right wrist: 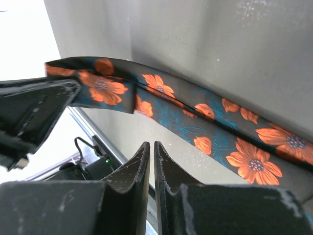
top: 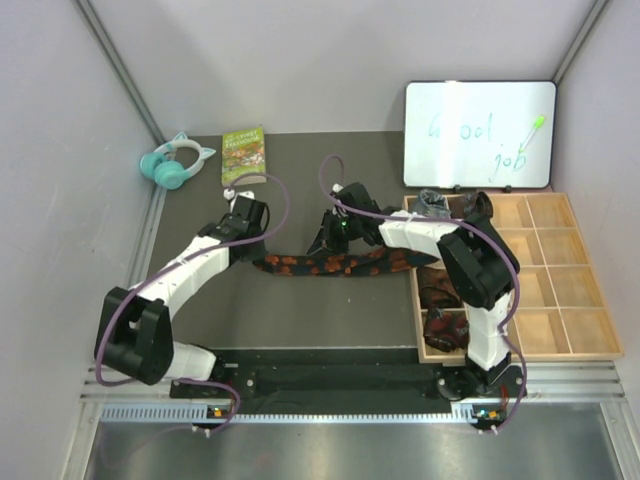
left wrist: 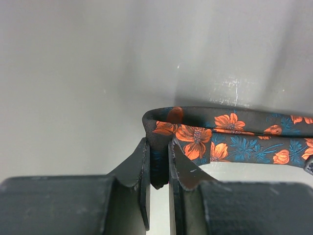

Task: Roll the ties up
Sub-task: Roll the tie at the center of the board.

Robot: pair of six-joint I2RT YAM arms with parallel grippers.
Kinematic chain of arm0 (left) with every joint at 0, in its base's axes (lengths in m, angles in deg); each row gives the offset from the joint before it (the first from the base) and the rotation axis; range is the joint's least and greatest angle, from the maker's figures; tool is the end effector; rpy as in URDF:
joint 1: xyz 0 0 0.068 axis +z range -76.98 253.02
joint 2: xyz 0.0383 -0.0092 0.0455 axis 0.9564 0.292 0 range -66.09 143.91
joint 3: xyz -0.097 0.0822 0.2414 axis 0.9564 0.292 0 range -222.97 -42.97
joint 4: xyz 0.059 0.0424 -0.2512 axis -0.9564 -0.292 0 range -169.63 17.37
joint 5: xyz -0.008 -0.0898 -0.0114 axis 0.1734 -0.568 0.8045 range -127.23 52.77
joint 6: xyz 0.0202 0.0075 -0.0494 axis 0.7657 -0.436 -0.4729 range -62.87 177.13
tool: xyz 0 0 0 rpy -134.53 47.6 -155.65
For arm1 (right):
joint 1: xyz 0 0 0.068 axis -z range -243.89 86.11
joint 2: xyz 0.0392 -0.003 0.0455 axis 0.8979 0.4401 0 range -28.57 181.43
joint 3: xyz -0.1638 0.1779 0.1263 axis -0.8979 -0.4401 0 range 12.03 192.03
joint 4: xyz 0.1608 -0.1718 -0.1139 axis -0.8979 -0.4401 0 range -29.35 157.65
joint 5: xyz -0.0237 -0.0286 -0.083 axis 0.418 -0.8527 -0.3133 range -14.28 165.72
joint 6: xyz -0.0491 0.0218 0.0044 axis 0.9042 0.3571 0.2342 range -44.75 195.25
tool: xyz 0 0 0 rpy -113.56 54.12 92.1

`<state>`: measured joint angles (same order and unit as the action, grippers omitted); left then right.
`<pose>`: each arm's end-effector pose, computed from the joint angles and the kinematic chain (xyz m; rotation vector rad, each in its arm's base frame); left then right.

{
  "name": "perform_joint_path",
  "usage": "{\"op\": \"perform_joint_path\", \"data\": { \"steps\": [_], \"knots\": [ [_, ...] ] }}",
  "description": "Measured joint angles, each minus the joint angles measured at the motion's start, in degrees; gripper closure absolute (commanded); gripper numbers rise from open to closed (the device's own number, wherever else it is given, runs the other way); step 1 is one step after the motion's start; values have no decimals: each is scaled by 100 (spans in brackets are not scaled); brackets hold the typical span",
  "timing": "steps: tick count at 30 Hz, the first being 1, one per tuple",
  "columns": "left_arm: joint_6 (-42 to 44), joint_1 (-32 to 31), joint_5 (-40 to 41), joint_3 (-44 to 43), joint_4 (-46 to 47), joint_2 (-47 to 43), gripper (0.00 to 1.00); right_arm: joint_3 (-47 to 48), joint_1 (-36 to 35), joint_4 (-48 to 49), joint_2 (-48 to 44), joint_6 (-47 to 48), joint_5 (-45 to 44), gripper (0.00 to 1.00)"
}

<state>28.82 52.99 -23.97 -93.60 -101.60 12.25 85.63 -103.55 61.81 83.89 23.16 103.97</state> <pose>0.2576 -0.0851 0.2205 -0.2693 2.5068 -0.0415 0.3158 0.2836 0.1763 0.0103 2.6628 1.2572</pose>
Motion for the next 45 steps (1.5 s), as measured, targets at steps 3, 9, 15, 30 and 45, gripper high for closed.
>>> {"op": "perform_joint_path", "data": {
  "steps": [3, 9, 15, 30, 45],
  "knots": [
    [107, -295, 481, -363, -293, 160, 100, -9, -2, -101, -37, 9, -55, 91],
    [234, -800, 1294, -866, -769, 671, 100, -498, 201, -232, -577, 63, -173, 89],
    [343, -1434, 2236, -1366, -1290, 1303, 100, -1106, 887, -450, -1298, 136, -295, 83],
    [437, -2612, 3464, -2302, -2079, 2833, 100, -2009, 2090, -962, -2964, 459, -315, 80],
    [374, -3084, 3554, -2736, -2164, 3681, 96, -2159, 2293, -1287, -3320, 640, -319, 80]
  ]
}}
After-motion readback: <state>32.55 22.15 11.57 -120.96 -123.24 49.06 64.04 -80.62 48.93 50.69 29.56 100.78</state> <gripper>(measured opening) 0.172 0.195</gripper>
